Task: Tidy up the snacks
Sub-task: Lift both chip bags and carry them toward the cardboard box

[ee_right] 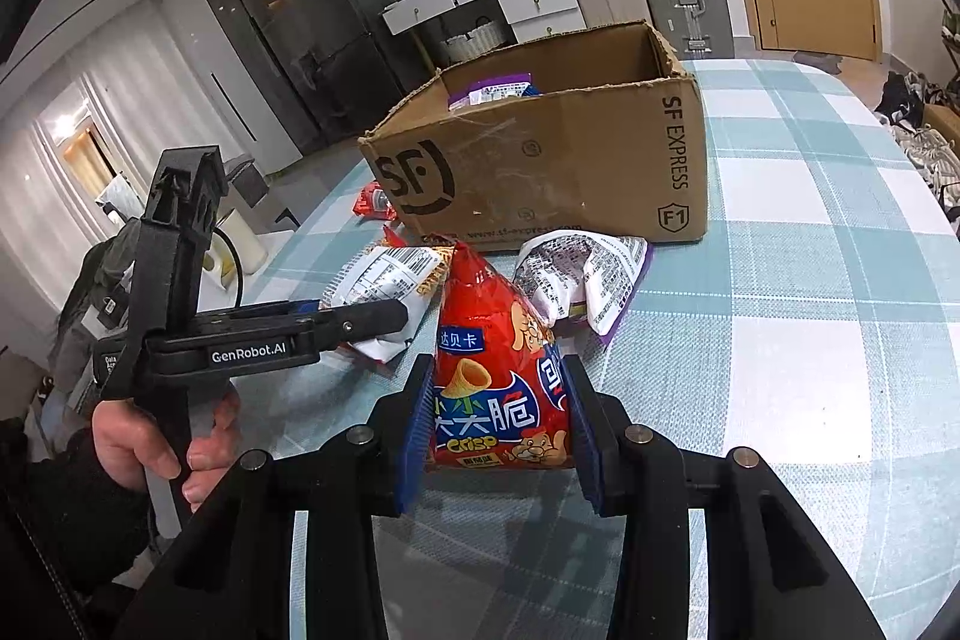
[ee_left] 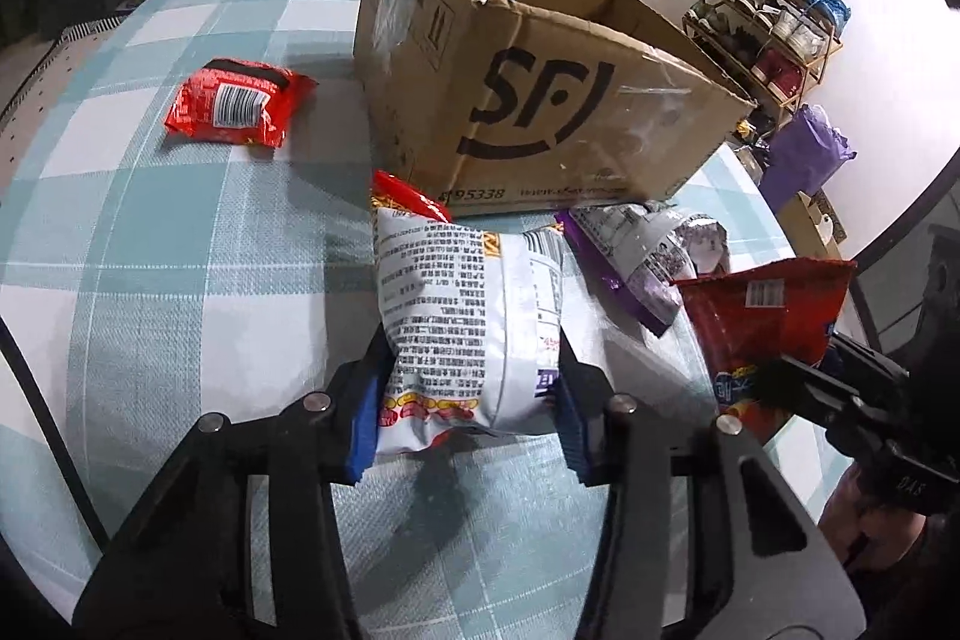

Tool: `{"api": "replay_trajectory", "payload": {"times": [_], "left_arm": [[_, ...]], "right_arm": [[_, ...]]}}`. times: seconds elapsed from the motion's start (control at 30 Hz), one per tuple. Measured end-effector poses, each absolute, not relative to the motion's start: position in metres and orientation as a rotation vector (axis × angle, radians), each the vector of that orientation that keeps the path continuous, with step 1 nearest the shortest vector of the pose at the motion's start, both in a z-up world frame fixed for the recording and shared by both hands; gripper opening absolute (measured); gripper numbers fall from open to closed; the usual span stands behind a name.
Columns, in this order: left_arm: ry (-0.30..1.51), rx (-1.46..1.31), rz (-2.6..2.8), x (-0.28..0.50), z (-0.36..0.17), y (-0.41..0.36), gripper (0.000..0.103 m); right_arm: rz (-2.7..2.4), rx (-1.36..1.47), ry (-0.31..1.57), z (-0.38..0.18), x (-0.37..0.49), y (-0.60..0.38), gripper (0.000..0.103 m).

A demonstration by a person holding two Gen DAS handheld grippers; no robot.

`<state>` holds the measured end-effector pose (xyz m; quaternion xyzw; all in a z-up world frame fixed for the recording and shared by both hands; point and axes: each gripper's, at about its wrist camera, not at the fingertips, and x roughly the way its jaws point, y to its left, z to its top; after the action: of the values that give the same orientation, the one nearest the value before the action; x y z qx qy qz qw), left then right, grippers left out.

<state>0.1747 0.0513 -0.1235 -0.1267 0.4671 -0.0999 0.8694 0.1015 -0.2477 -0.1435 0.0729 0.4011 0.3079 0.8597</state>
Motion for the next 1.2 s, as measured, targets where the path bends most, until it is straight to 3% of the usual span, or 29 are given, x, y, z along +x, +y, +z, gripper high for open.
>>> {"api": "replay_trajectory", "payload": {"times": [0.8, 1.2], "left_arm": [[0.882, -0.244, -0.246, 0.119, -0.072, 0.043, 0.044], [0.787, -0.203, -0.26, 0.103, -0.016, 0.043, 0.044]], "right_arm": [[0.665, 0.156, 0.782, -0.121, 0.081, -0.247, 0.041], [0.675, 0.149, 0.712, -0.086, 0.086, -0.246, 0.041]]}}
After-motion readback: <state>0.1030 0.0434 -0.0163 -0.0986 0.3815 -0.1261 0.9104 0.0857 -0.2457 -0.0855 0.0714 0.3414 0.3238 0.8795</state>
